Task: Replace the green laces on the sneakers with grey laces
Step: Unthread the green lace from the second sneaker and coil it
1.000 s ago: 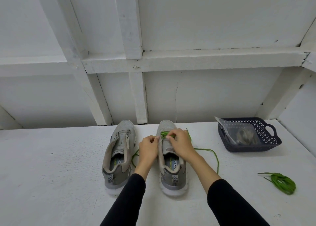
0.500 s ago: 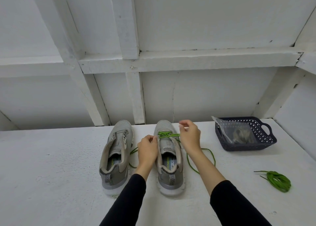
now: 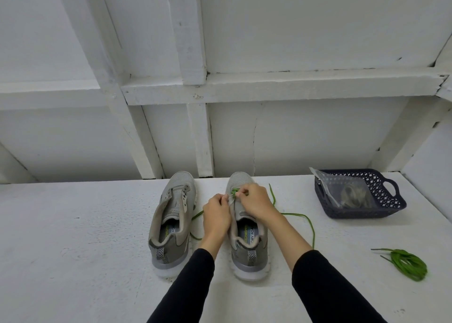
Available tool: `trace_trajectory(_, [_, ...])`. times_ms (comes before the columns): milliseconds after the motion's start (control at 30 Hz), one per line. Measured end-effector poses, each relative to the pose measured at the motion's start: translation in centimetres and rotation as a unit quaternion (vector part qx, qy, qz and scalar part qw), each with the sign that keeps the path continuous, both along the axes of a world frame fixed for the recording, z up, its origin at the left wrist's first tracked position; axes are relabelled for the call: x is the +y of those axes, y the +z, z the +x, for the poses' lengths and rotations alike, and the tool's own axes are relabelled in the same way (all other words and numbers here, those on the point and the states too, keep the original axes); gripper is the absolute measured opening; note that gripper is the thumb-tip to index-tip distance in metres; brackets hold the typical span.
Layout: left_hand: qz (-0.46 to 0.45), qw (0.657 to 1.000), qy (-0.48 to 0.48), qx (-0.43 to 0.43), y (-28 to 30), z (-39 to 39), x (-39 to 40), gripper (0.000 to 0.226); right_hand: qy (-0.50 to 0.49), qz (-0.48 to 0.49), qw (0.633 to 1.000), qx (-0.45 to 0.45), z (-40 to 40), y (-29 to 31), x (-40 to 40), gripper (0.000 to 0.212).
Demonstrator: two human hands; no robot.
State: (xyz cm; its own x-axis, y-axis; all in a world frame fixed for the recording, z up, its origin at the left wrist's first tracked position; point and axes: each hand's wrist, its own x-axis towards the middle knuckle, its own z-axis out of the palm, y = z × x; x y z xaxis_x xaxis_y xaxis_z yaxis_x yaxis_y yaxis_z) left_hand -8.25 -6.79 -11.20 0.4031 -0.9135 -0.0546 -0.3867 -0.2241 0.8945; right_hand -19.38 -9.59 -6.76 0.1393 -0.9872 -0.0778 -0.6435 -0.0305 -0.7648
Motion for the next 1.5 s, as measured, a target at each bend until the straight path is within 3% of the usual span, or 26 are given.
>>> trace_trajectory(67, [0.000, 1.000, 0.002, -0.001, 0.0, 0.0, 0.0, 0.031, -0.035, 0.031, 0.993, -0.104, -0.4, 0.2, 0.0, 0.018])
trace_trajectory(133, [-0.001, 1.000, 0.005, -0.001, 0.0, 0.0, 0.0, 0.033, -0.083, 0.061, 0.953, -0.284, -1.0, 0.5, 0.2, 0.021])
trace_trajectory(233, [0.005, 1.000, 0.007, -0.009, -0.1, -0.1, 0.0, 0.032, -0.137, 0.100, 0.793, -0.585, -2.9, 1.4, 0.3, 0.025])
trace_trajectory(267, [0.008, 1.000, 0.007, -0.008, -0.1, -0.1, 0.0, 0.032, -0.159, 0.093, 0.752, -0.633, -3.8, 1.7, 0.2, 0.027])
trace_trajectory(300, [0.011, 1.000, 0.008, -0.008, -0.1, -0.1, 0.0, 0.032, -0.188, 0.078, 0.738, -0.643, -4.6, 1.8, 0.0, 0.028])
trace_trajectory(367, [0.015, 1.000, 0.012, -0.015, -0.1, -0.1, 0.0, 0.030, -0.252, 0.042, 0.768, -0.587, -5.7, 1.2, -0.2, 0.030])
trace_trajectory(467, [0.014, 1.000, 0.010, -0.025, 0.1, -0.3, 0.1, 0.030, -0.315, 0.015, 0.863, -0.395, -6.3, -1.3, 0.0, 0.034])
trace_trajectory(533, [0.004, 1.000, 0.007, -0.026, 0.2, -0.3, 0.2, 0.033, -0.309, 0.004, 0.919, -0.246, -6.0, -2.7, 0.8, 0.034])
trace_trajectory(633, [-0.003, 1.000, 0.011, -0.017, 0.2, -0.1, 0.2, 0.033, -0.256, 0.017, 0.956, -0.143, -5.1, -3.4, 1.7, 0.022])
trace_trajectory(700, [-0.007, 1.000, 0.006, -0.007, 0.3, -0.1, 0.3, 0.031, -0.257, -0.003, 0.962, -0.091, -4.5, -2.8, 1.8, 0.010])
trace_trajectory(767, [-0.005, 1.000, 0.000, 0.012, 0.5, -0.1, 0.3, 0.028, -0.254, -0.060, 0.965, -0.039, -3.8, -2.0, 1.7, 0.018])
trace_trajectory(867, [-0.010, 0.998, -0.011, 0.066, 0.9, 0.2, 0.3, 0.025, -0.179, -0.133, 0.975, -0.016, -2.4, -0.7, 1.6, 0.010])
trace_trajectory(1000, [-0.020, 0.989, -0.007, 0.144, 1.6, 1.0, 0.0, 0.033, -0.069, -0.108, 0.991, 0.034, -1.3, -1.5, 2.0, 0.009])
trace_trajectory(1100, [-0.045, 0.998, -0.015, 0.045, 2.0, 2.4, -0.9, 0.022, -0.060, -0.109, 0.991, 0.042, -1.2, -2.5, 2.4, 0.015])
trace_trajectory(1167, [-0.017, 0.995, -0.078, -0.058, 2.1, 3.3, -1.6, 0.040, -0.049, -0.123, 0.989, 0.064, -1.2, -2.7, 2.3, 0.022])
trace_trajectory(1267, [0.061, 0.960, -0.176, -0.209, 1.5, 3.7, -2.3, 0.053, -0.020, -0.150, 0.981, 0.121, -1.0, -2.6, 2.2, 0.031])
trace_trajectory(1333, [0.078, 0.940, -0.181, -0.279, 1.4, 3.7, -2.5, 0.042, 0.004, -0.170, 0.972, 0.160, -1.0, -2.5, 2.2, 0.039])
trace_trajectory(1500, [-0.065, 0.973, -0.056, -0.215, 4.1, 3.8, -2.7, 0.018, 0.017, -0.168, 0.971, 0.168, -1.0, -2.6, 1.9, 0.040])
